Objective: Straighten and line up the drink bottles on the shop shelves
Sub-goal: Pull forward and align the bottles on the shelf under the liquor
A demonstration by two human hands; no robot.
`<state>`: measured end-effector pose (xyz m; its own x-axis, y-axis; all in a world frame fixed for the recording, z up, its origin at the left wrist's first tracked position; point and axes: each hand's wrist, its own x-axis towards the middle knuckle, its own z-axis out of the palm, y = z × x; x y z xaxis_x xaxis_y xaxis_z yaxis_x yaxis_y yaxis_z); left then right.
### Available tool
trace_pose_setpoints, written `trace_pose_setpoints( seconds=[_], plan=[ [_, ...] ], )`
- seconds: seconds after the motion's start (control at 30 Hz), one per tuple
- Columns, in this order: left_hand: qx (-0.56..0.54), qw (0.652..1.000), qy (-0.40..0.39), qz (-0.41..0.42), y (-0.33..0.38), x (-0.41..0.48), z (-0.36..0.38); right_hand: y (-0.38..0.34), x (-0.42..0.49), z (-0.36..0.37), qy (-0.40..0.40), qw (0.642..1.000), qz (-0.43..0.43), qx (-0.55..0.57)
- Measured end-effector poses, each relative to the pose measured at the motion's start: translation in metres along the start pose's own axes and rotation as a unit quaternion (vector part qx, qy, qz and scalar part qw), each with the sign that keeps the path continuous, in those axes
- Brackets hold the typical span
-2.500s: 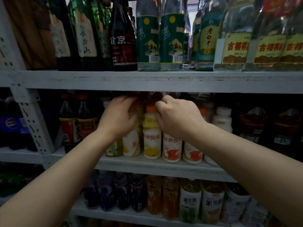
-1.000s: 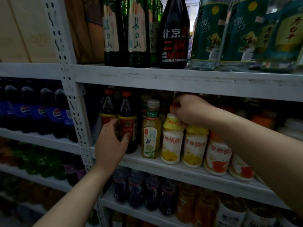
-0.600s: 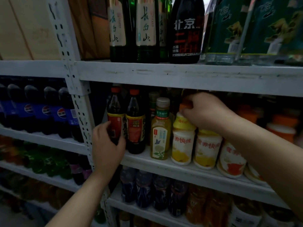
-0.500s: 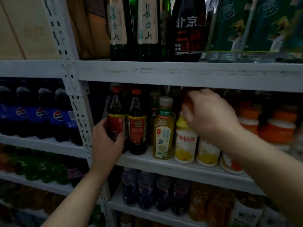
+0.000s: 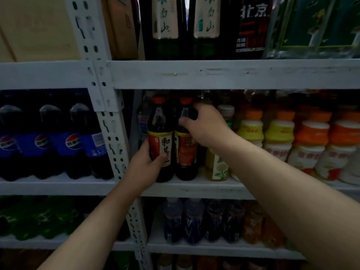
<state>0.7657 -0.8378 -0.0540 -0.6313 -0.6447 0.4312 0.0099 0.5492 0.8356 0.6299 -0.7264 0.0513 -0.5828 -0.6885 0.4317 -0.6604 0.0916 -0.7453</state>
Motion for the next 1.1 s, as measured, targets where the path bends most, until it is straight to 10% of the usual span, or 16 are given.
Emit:
trace_pose_setpoints(
  seconds=[0.3, 1.1],
  plan=[
    [0.049, 0.994, 0.102, 0.012, -0.001, -0.008, 0.002, -0.002, -0.008, 0.000, 0.070, 0.985, -0.054, -0.151],
    [0.001, 0.998, 0.058, -0.014, -0.006, -0.008, 0.003, 0.007, -0.011, -0.003, 0.038, 0.984, -0.094, -0.146]
  ],
)
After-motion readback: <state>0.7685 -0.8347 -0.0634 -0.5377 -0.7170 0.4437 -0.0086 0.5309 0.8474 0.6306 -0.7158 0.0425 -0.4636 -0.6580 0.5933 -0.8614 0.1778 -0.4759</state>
